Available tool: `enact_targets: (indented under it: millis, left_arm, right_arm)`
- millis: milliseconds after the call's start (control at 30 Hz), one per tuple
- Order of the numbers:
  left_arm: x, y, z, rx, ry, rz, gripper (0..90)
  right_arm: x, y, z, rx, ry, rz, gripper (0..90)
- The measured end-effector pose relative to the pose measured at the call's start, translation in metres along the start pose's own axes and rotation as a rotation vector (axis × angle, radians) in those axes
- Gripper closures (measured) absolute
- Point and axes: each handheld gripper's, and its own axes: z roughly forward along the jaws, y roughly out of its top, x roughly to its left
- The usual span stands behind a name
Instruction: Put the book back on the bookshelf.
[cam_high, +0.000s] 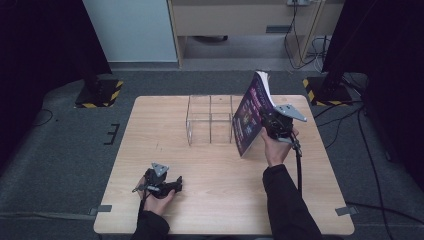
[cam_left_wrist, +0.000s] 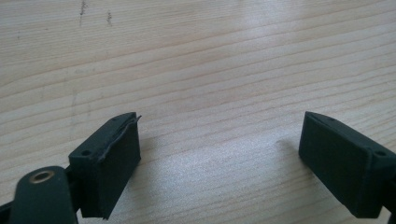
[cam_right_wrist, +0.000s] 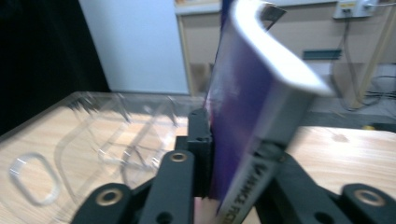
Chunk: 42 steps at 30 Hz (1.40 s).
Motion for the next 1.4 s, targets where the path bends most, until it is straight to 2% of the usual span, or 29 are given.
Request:
enact_targets:
  millis: [100, 233, 500, 600, 767, 900, 1000, 1167, 1267, 1400]
  left_arm:
    - [0.000, 0.000, 0.000, 0.000, 0.000, 0.000, 11.8]
    - [0.000, 0.000, 0.000, 0.000, 0.000, 0.000, 11.8]
    - [0.000, 0.000, 0.000, 0.000, -0.001, 0.000, 11.8]
    - [0.000, 0.000, 0.000, 0.000, -0.001, 0.000, 11.7]
    - [0.000, 0.000, 0.000, 0.000, -0.001, 0.000, 11.7]
    - [0.000, 0.000, 0.000, 0.000, -0.001, 0.000, 11.7]
    - [0.000, 0.000, 0.000, 0.000, -0.001, 0.000, 11.7]
    - [0.000, 0.000, 0.000, 0.000, -0.001, 0.000, 11.7]
    - [0.000, 0.000, 0.000, 0.000, -0.001, 0.000, 11.7]
    - [0.000, 0.000, 0.000, 0.000, -0.001, 0.000, 11.7]
  right_arm:
    - [0.010, 0.003, 0.000, -0.007, -0.030, -0.076, 82.9]
    - [0.010, 0.003, 0.002, -0.023, -0.040, -0.067, 83.0]
    - [0.013, 0.002, 0.006, -0.057, -0.055, -0.080, 83.1]
    - [0.016, 0.001, 0.007, -0.078, -0.081, -0.095, 83.0]
    - [0.019, -0.001, 0.010, -0.069, -0.105, -0.120, 82.8]
    - [0.019, 0.002, 0.010, -0.039, -0.095, -0.128, 81.5]
    - [0.018, 0.003, 0.010, -0.033, -0.101, -0.142, 73.1]
    - [0.010, 0.003, 0.010, -0.021, -0.092, -0.130, 57.6]
    - [0.007, 0.002, 0.008, -0.017, -0.071, -0.133, 48.5]
    - [0.002, 0.002, 0.004, -0.015, -0.012, -0.113, 34.9]
